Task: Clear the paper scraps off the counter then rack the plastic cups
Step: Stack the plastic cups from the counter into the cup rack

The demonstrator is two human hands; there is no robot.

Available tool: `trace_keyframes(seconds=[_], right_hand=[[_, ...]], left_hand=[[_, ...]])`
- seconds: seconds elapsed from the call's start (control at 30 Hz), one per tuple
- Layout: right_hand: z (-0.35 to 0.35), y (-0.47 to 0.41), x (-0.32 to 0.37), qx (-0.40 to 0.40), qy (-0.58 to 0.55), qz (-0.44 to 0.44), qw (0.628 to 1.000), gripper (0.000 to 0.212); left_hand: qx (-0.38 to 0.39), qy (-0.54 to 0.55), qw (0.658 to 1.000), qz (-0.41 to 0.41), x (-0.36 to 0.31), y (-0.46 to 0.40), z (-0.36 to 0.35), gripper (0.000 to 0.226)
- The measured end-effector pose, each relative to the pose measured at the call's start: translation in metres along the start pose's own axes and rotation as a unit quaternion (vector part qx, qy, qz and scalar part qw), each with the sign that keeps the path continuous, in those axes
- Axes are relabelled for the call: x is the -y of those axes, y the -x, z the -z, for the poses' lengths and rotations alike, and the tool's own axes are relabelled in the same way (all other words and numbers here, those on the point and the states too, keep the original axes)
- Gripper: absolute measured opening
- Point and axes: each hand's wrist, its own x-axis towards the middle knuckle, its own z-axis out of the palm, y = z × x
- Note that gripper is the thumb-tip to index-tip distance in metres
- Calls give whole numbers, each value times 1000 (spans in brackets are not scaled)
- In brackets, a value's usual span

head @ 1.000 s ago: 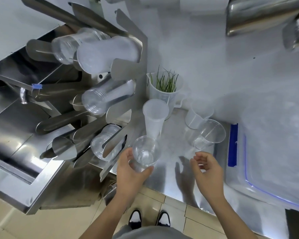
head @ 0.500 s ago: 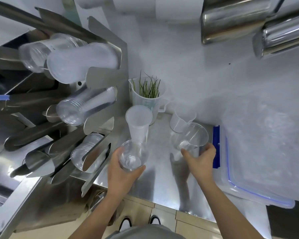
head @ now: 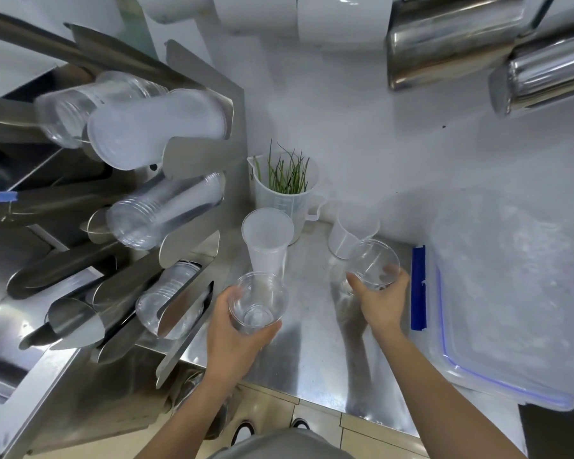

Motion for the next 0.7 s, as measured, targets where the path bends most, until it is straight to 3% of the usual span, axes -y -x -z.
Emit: trace_keyframes(seconds=[0.3,0.7], right_hand=[[2,4,-3,16,3,41,999,60],[11,34,32,43,-53,93,993,58]], left_hand=[[11,3,1000,-13,-1,-4,-1,82],[26,-8,999,-21,1,-4,-3,88]])
